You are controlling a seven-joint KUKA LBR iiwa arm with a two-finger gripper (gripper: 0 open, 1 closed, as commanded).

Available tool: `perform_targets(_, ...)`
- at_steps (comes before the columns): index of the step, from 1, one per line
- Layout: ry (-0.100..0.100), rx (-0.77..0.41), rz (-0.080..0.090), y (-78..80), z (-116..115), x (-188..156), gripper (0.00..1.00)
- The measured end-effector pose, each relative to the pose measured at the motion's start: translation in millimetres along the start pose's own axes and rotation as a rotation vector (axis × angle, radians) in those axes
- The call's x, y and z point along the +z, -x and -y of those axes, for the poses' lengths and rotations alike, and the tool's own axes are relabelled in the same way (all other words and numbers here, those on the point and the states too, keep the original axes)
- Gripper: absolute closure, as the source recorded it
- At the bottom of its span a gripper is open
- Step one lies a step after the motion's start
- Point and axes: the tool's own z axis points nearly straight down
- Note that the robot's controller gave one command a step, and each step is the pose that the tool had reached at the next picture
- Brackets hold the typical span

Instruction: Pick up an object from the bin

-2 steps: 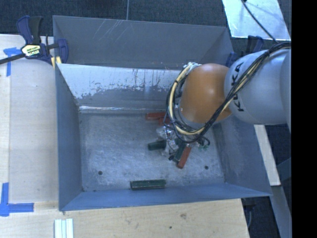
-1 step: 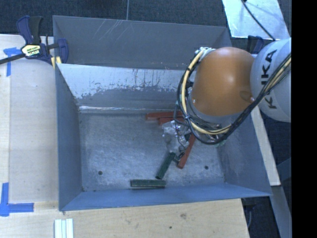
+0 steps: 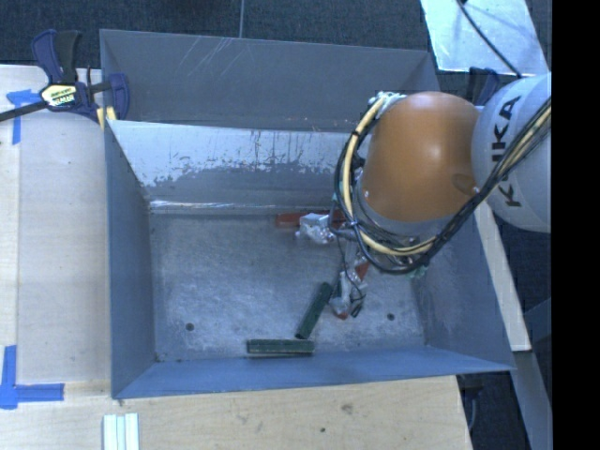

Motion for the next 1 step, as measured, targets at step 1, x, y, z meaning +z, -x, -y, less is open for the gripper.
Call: perform_targets(1,0.001,-0.185,-0.006,-32.3,69.8,114.3,0.00)
